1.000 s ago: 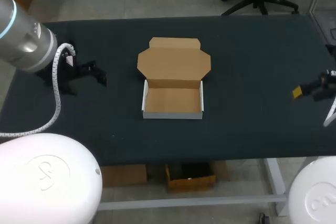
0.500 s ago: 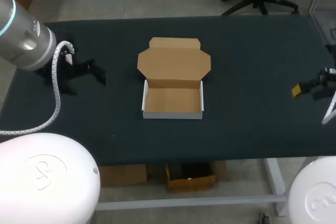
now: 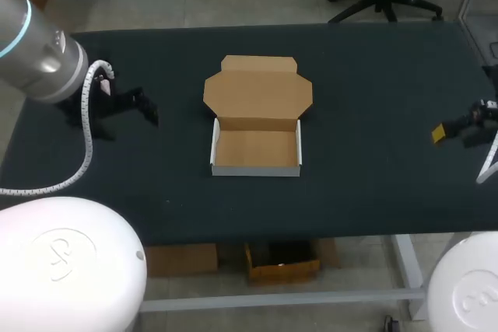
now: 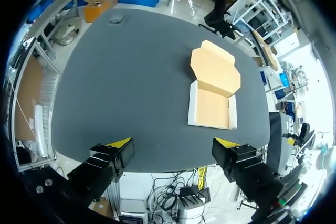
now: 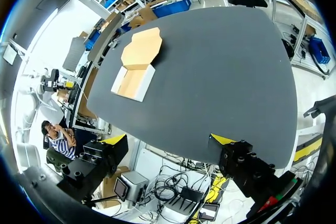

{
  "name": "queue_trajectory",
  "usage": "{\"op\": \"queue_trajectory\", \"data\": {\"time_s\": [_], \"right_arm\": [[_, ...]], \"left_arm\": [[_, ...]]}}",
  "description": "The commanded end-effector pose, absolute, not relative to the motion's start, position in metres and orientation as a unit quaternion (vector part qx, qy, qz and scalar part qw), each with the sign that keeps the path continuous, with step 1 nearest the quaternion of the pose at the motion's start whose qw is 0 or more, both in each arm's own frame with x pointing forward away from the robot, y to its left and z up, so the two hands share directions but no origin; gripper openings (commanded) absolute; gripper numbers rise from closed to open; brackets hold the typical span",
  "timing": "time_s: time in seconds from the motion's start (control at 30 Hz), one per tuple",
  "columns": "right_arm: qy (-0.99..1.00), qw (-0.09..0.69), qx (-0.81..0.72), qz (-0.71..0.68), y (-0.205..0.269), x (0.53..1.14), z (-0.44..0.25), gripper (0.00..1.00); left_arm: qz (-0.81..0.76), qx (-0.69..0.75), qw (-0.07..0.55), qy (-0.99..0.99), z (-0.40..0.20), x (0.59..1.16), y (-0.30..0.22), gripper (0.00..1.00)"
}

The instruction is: Assemble the packaging by folding the flat box into shape, placing the metal phone stand inside, and closing the box properly

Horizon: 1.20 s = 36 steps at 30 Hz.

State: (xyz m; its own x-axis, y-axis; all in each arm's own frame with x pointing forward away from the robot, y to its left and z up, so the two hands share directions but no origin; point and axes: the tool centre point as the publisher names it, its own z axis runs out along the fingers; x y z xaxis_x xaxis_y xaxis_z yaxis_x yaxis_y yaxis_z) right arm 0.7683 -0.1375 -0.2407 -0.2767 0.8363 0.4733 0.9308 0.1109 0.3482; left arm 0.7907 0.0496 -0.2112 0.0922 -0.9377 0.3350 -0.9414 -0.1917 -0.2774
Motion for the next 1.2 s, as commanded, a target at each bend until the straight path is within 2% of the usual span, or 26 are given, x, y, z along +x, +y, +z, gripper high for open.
{"op": "queue_trajectory", "data": {"time_s": [0.03,0.63,1.2], "right_arm": [[-0.741,0.081,-0.595,-0.299,-0.138,0.768,-0.239,1.00],[-0.738,0.070,-0.614,-0.270,-0.143,0.765,-0.231,1.00],[-0.735,0.063,-0.626,-0.251,-0.152,0.774,-0.231,1.00]], "left_arm": [[0.211,0.744,0.000,-0.634,-0.211,0.799,0.045,1.00],[0.185,0.762,-0.018,-0.620,-0.209,0.800,0.048,1.00],[0.174,0.773,-0.010,-0.610,-0.212,0.804,0.052,1.00]]}}
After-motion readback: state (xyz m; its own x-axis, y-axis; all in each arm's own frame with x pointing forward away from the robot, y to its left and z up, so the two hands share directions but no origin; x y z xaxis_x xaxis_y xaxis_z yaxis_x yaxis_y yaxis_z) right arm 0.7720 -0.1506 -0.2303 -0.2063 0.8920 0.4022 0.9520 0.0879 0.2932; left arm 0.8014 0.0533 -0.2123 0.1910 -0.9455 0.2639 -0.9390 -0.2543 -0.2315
